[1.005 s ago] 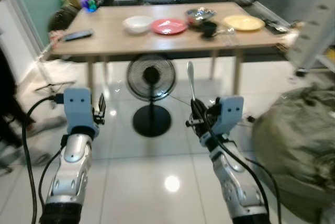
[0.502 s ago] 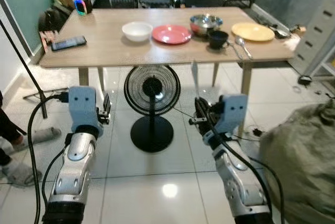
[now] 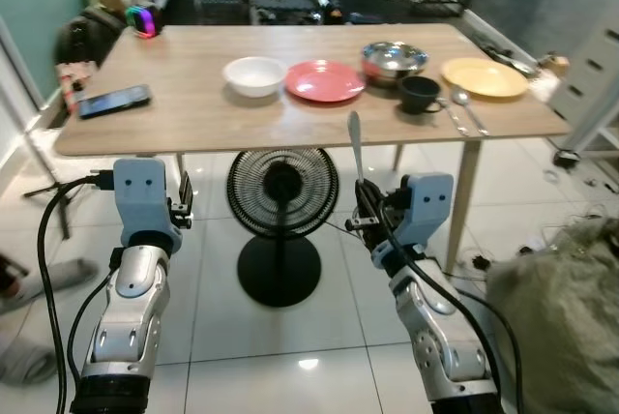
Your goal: Setting the table
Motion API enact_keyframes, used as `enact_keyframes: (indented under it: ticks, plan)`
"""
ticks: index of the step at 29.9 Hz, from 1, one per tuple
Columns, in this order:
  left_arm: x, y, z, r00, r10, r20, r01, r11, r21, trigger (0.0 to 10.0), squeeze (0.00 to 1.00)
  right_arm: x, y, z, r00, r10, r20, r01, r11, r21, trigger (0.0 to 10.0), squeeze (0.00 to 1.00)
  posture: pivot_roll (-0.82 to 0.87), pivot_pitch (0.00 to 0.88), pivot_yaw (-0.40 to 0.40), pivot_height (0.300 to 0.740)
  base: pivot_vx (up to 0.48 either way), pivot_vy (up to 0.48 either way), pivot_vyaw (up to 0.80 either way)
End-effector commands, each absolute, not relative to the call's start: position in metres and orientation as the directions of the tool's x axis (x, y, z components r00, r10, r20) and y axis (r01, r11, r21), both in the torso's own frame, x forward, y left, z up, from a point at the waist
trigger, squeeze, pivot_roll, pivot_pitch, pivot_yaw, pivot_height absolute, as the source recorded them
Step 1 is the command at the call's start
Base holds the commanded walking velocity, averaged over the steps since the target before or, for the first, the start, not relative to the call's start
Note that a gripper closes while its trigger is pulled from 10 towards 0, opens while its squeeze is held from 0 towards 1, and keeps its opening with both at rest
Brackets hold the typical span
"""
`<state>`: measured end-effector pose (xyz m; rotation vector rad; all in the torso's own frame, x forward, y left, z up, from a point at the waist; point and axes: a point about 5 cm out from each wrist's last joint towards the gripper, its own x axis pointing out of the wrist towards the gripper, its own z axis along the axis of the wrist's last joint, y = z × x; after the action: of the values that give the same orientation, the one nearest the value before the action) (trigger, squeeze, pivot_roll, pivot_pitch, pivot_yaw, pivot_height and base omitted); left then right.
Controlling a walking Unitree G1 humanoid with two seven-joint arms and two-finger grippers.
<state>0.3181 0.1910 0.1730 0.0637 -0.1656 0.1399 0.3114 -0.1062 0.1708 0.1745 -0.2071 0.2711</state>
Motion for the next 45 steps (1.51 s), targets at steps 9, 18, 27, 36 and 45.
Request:
enact_keyframes:
  ticks: [9,18,27,36,45]
  plan:
    - [0.318,0.184,0.169,0.983,0.113,0.146,-0.122,0.991,0.054,10.0,0.00,0.312,-0.116,0.171,0.952,0.214,0.219,-0.247,0.960,0.134,10.0,0.00,-0.05,0.000,0.072,0.740,0.480,0.000,-0.56]
    - [0.317,0.183,0.169,0.983,0.106,0.150,-0.118,0.991,0.070,10.0,0.00,0.308,-0.103,0.175,0.916,0.332,0.227,-0.364,0.923,0.121,10.0,0.00,-0.05,0.000,0.070,0.740,0.480,0.000,0.00]
    - [0.315,0.180,0.169,0.983,0.102,0.156,-0.115,0.990,0.080,10.0,0.00,0.303,-0.087,0.182,0.857,0.449,0.251,-0.490,0.862,0.131,10.0,0.00,-0.04,0.000,0.065,0.740,0.480,0.000,0.34]
    - [0.315,0.179,0.168,0.983,0.100,0.155,-0.113,0.990,0.083,10.0,0.00,0.305,-0.087,0.183,0.858,0.450,0.248,-0.493,0.857,0.149,10.0,0.00,-0.03,0.000,0.063,0.740,0.480,0.000,0.35]
    - [0.315,0.177,0.168,0.985,0.086,0.148,-0.098,0.992,0.080,10.0,0.00,0.308,-0.094,0.183,0.880,0.412,0.238,-0.452,0.880,0.147,10.0,0.00,-0.03,0.000,0.067,0.740,0.343,0.000,0.00]
